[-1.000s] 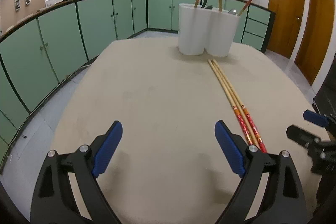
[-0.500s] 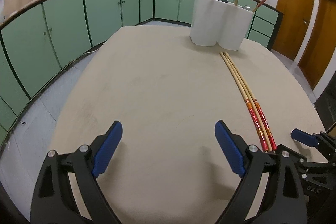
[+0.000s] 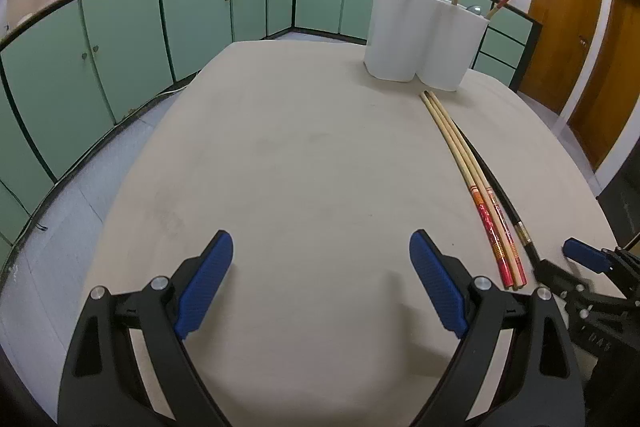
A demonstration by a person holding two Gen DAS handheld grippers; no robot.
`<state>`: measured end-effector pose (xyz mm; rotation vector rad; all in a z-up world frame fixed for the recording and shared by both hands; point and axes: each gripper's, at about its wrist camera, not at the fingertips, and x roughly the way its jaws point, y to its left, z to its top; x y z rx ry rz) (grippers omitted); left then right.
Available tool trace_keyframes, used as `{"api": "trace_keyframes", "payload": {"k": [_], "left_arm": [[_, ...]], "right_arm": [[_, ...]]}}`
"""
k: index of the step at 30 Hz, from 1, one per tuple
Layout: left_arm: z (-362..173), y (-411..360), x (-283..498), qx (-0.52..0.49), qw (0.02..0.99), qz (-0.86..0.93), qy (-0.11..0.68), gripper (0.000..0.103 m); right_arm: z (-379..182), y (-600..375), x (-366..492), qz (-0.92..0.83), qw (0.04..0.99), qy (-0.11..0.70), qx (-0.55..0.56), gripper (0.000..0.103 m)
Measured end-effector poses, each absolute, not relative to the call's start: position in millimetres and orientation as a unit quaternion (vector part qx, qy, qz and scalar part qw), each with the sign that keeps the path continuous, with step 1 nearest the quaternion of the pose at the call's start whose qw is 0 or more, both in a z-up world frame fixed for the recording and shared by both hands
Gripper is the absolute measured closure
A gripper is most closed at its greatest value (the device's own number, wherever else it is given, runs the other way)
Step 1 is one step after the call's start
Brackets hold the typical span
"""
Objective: Organize utensils
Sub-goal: 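Grasp the black chopstick with the right tool, then grasp a red-patterned chopstick with the left tool while the right tool holds the black one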
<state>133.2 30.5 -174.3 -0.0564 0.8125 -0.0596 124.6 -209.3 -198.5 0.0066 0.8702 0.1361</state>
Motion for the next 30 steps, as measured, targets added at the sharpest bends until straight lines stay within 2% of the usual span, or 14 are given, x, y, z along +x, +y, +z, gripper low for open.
{"api": "trace_keyframes", "payload": {"k": [4, 6, 7, 9, 11, 17, 30], "left_arm": [[-175, 28, 134, -0.023, 0.917, -0.029, 0.397, 0.016], [-174, 27, 133, -0.02, 0.918, -0.03, 0.396, 0.016], [-174, 26, 133, -0.018, 0.918, -0.03, 0.395, 0.016], [-174, 25, 133, -0.017, 0.918, -0.03, 0.395, 0.016], [-175, 24, 134, -0.015, 0.917, -0.03, 0.398, 0.016], [-176, 22, 134, -0.013, 0.915, -0.034, 0.402, 0.015], [-183, -13, 127, -0.02, 0.9, -0.097, 0.424, 0.015]], "right_arm": [[-197, -214, 122, 0.092, 0.905, 0.415, 0.027, 0.055], [-198, -212, 123, 0.104, 0.902, 0.417, 0.034, 0.065], [-199, -211, 124, 0.107, 0.901, 0.418, 0.034, 0.066], [-198, -207, 126, 0.111, 0.902, 0.416, 0.031, 0.077], [-198, -204, 126, 0.123, 0.9, 0.417, 0.035, 0.083], [-199, -198, 129, 0.139, 0.895, 0.422, 0.042, 0.096], [-199, -237, 122, 0.081, 0.903, 0.418, 0.059, 0.096]]}}
